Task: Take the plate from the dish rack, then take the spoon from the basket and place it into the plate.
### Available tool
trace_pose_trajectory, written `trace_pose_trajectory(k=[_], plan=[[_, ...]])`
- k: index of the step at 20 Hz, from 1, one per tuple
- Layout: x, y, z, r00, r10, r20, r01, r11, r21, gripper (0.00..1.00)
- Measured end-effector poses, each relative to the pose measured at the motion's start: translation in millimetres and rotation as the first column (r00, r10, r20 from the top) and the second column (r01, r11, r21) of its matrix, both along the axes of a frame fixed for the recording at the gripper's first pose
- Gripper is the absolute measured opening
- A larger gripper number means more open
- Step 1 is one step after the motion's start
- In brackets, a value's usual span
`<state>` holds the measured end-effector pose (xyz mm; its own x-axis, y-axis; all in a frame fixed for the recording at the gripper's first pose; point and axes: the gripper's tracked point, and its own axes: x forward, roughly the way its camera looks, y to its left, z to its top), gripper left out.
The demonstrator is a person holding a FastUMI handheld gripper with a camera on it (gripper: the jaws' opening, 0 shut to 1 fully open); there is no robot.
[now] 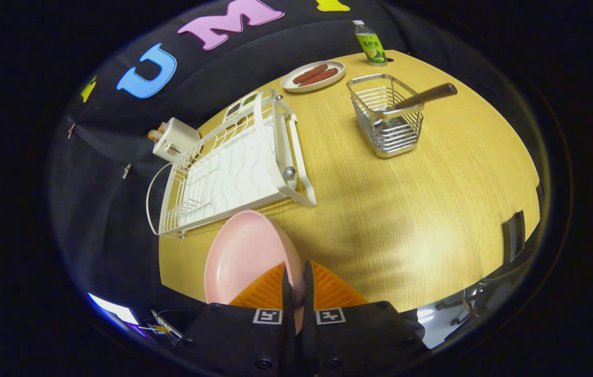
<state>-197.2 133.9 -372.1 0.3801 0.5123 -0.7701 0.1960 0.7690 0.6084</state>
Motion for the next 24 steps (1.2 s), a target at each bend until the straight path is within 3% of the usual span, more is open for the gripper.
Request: trace_pose_trajectory(k=[7, 13, 15, 16, 17, 18, 21, 22, 24], plan=[[7, 10, -34, 0.998, -0.033, -0.045, 0.034, 0.999, 0.014, 0.09], [13, 4, -42, 0.999, -0.046, -0.029, 0.045, 0.998, -0.039, 0.16], [18, 1, -37, 0.998, -0.058, -0.011, 0.057, 0.998, -0.034, 0.38], [20, -1, -38, 0.999, -0.053, 0.003, 0.053, 0.998, -0.045, 0.57], [21, -6, -37, 0.999, -0.045, 0.021, 0.047, 0.997, -0.064, 0.65], [23, -12, -33, 0.998, -0.04, 0.045, 0.044, 0.996, -0.078, 0.71], [34, -28, -10, 0.991, -0.038, 0.129, 0.049, 0.996, -0.081, 0.74], [37, -36, 1, 0.985, -0.034, 0.167, 0.049, 0.995, -0.086, 0.81], [45, -58, 19, 0.97, -0.025, 0.24, 0.053, 0.992, -0.112, 0.85]])
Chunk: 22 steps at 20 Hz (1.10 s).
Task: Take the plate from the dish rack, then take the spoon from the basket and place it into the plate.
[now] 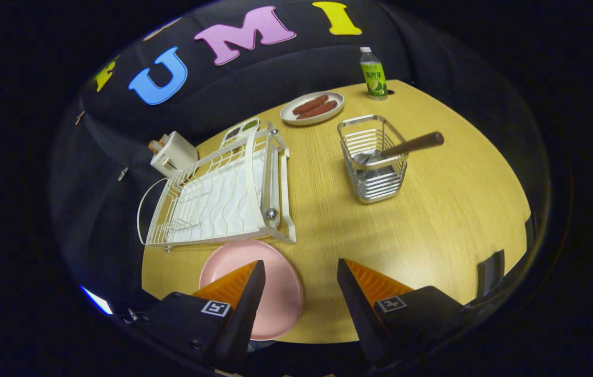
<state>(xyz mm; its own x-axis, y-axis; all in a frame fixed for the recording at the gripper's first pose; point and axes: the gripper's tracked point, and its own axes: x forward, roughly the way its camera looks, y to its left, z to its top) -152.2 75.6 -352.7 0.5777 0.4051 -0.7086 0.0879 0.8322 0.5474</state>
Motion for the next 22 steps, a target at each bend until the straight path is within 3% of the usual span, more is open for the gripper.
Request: trace_pose_trajectory(k=[6, 11, 13, 15, 18, 22], plan=[[38, -89, 34, 0.981, -0.036, 0.192, 0.068, 0.984, -0.162, 0.85], [69, -131, 5, 0.987, -0.048, 0.154, 0.081, 0.974, -0.21, 0.85], [76, -138, -7, 0.99, -0.036, 0.136, 0.066, 0.973, -0.222, 0.78], [82, -138, -17, 0.992, -0.002, 0.126, 0.031, 0.973, -0.229, 0.76], [88, -132, -30, 0.993, 0.056, 0.108, -0.029, 0.971, -0.235, 0.56], [93, -117, -32, 0.989, 0.1, 0.107, -0.076, 0.975, -0.21, 0.38]])
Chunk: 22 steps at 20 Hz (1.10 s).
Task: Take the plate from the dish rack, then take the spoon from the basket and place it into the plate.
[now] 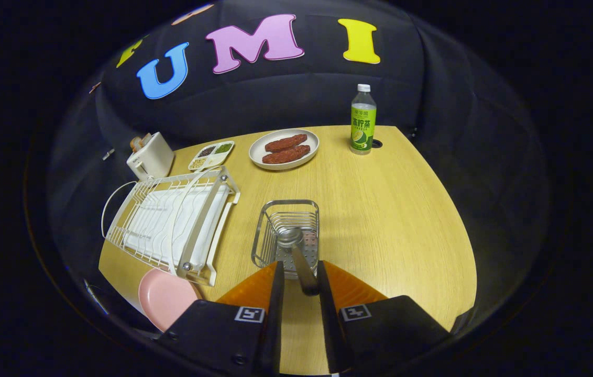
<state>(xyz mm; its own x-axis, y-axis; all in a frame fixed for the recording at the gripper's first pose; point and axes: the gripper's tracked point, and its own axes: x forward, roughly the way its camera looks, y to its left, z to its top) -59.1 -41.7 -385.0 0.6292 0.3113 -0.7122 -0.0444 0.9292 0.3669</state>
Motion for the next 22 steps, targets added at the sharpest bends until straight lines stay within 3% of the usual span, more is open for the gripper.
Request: trace_pose_trajectory(k=[1, 2, 8, 18, 22], plan=[[2, 0, 0, 1.0, 0.0, 0.003, 0.0, 1.0, 0.0, 0.33], [2, 1, 0, 1.0, -0.003, 0.006, 0.003, 1.0, -0.001, 0.21], [4, 0, 1, 1.0, -0.023, -0.021, 0.024, 0.999, 0.029, 0.11], [-1, -9, 42, 0.998, -0.055, 0.005, 0.055, 0.997, 0.045, 0.1], [-14, -14, 80, 0.993, -0.112, 0.045, 0.109, 0.991, 0.074, 0.1]])
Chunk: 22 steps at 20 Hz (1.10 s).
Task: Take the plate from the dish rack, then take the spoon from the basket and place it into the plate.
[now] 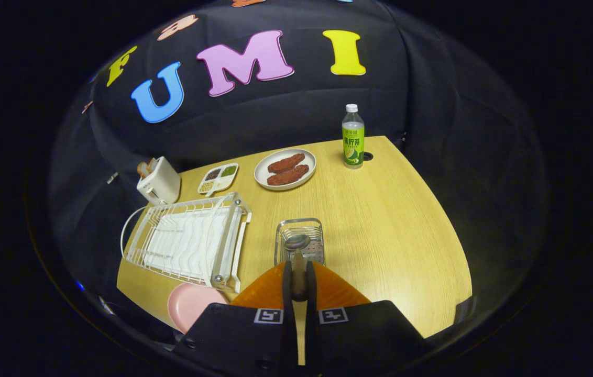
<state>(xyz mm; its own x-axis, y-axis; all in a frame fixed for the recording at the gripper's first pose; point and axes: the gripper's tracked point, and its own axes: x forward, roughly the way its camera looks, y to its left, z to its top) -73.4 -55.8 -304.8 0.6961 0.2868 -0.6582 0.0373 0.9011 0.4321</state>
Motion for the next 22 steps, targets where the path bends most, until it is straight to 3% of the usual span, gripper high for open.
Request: trace_pose_trajectory(k=[4, 9, 14, 18, 22], plan=[[-22, 21, 57, 0.995, 0.015, 0.096, -0.023, 0.996, 0.088, 0.1], [-58, 87, 103, 0.965, 0.173, 0.199, -0.207, 0.965, 0.164, 0.1], [-97, 164, 76, 0.919, 0.359, 0.165, -0.382, 0.914, 0.136, 0.09], [-113, 199, 40, 0.898, 0.429, 0.097, -0.438, 0.89, 0.125, 0.1], [-115, 218, 9, 0.892, 0.448, 0.062, -0.452, 0.886, 0.104, 0.1]])
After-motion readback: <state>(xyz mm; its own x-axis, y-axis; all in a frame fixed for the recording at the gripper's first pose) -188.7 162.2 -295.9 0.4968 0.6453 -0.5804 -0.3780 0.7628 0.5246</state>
